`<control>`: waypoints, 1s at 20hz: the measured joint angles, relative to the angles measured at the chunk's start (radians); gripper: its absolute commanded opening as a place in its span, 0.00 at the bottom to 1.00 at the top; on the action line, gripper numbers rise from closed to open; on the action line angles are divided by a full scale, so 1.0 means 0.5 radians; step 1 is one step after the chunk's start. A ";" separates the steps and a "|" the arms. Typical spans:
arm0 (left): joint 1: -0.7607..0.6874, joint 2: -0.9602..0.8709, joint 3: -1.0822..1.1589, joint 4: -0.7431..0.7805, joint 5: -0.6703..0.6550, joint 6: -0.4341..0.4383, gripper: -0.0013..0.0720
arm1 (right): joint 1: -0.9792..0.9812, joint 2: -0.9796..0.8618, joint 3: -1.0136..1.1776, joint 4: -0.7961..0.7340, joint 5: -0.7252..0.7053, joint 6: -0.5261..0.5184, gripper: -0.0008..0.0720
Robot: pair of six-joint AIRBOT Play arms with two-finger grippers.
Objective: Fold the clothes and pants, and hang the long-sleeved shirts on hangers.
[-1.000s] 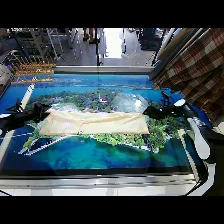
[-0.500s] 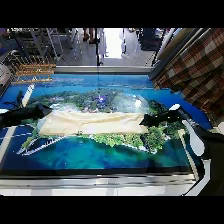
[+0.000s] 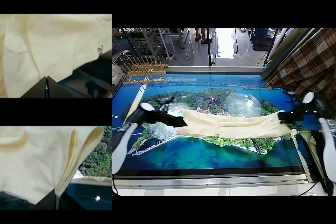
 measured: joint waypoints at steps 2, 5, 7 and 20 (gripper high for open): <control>-0.116 -0.029 0.000 0.112 0.066 -0.098 0.02 | 0.095 0.142 0.056 0.094 0.037 0.076 0.03; -0.192 -0.021 0.026 0.240 0.141 -0.209 0.02 | 0.448 0.229 0.116 0.298 -0.074 0.253 0.03; -0.172 0.032 0.079 0.274 0.118 -0.247 0.02 | 0.777 0.182 0.133 0.359 -0.305 0.401 0.03; 0.231 0.520 0.218 0.331 -0.227 -0.311 0.02 | 1.746 -0.958 0.924 0.668 -1.191 0.561 0.66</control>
